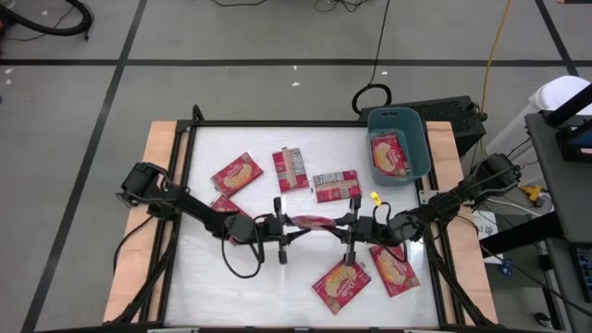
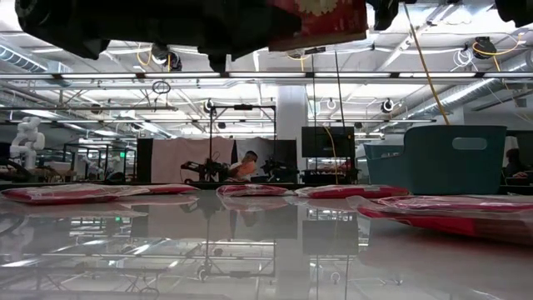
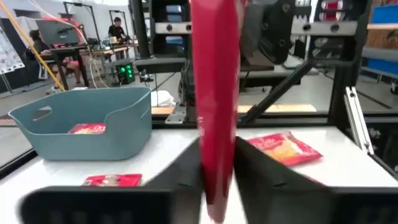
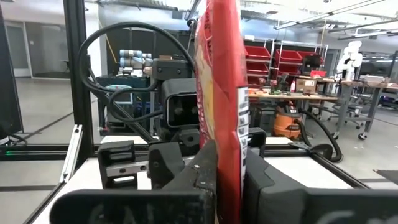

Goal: Sort popcorn bags into baskets
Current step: Put the red popcorn bag into the blue bin

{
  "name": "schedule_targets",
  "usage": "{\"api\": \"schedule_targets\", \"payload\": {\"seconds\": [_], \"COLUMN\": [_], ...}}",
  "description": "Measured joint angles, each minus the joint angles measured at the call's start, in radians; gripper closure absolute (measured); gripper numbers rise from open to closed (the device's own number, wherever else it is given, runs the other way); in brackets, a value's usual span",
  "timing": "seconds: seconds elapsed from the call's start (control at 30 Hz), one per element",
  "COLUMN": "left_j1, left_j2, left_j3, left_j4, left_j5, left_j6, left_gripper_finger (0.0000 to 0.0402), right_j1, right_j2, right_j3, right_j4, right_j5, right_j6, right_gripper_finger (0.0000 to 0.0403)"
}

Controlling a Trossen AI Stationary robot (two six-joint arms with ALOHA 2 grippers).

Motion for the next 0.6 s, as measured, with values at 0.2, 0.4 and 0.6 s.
{"api": "schedule_targets", "payload": {"seconds": [0.2, 0.4, 0.6], "left_j1": [0.0, 0.0, -0.001], "left_j2": [-0.002, -0.002, -0.004], "left_j3": [-0.003, -0.004, -0.005], "left_j4": [-0.073, -0.275, -0.491], "left_j5": [-0.005, -0.018, -0.017], "left_j6": [0.017, -0.022, -0.092], "left_gripper_finger": [0.0374, 0.0367, 0.0384], "right_j1": [0.001, 0.038, 0.065], "right_j2": [0.0, 0.0, -0.001], "right_j3": [0.0, 0.001, 0.001], "right_j4": [-0.079, -0.347, -0.601], "right_j5": [0.01, 0.128, 0.121], "right_j6": [0.055, 0.329, 0.648], "right_gripper_finger": [0.0375, 0.0316, 0.0259]}}
